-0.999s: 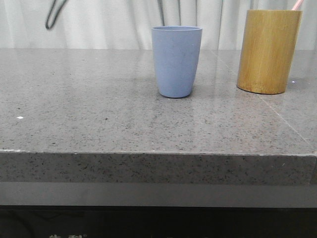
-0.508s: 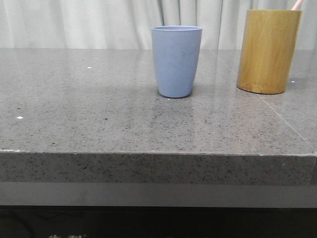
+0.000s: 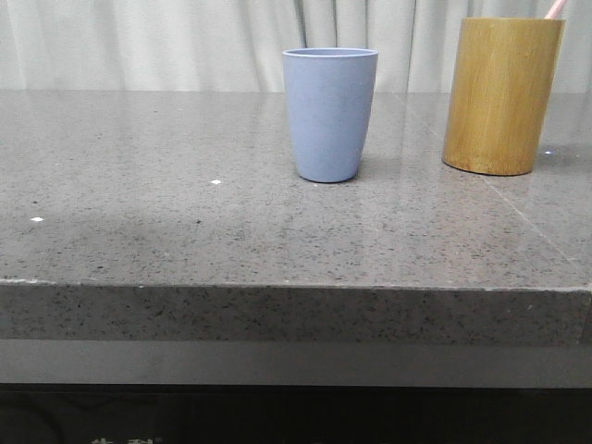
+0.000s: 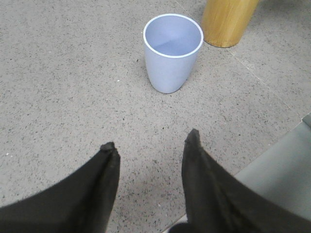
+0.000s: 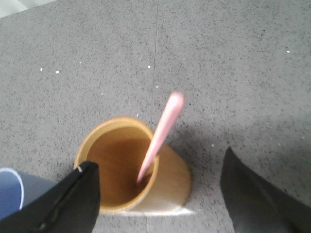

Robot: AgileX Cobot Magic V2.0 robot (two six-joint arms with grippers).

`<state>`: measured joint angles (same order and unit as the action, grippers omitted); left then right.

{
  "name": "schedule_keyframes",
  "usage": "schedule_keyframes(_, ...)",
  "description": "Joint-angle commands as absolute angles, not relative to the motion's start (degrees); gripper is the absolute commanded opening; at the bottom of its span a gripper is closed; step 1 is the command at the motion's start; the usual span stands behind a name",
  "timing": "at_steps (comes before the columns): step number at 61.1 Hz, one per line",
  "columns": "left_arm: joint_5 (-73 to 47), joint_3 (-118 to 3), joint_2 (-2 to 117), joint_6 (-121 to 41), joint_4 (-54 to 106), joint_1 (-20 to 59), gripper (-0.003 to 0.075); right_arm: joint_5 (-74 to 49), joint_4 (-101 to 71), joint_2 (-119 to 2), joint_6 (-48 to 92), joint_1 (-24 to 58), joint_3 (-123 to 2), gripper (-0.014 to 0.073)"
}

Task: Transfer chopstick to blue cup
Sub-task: 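Lower the right gripper into the bamboo cup and grasp the pink stick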

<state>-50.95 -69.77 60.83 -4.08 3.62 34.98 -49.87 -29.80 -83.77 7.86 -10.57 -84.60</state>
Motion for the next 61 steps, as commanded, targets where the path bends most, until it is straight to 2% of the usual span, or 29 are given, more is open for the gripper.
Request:
schedule_keyframes(1,-46.0,-70.5,58.2,-4.1,4.0,35.3,0.0316,-49.3,-33.9,-86.1,8.7,-11.9,-90.3,0.0538)
schedule_keyframes(19,-45.8,-70.5,57.9,-4.1,4.0,35.3,0.0316,-56.1,-38.7,-96.2,12.7,-12.4,-100.5,0.0515)
schedule_keyframes(52,-45.8,-70.5,57.9,-4.1,4.0,35.3,0.0316,-57.9,-38.6,-96.2,12.7,-12.4,-100.9,0.0037)
schedule_keyframes(61,-45.8,-70.5,57.9,-4.1,4.0,35.3,0.0316,-57.9,-38.5,-95.2,13.1,-12.4,-100.9,-0.0043)
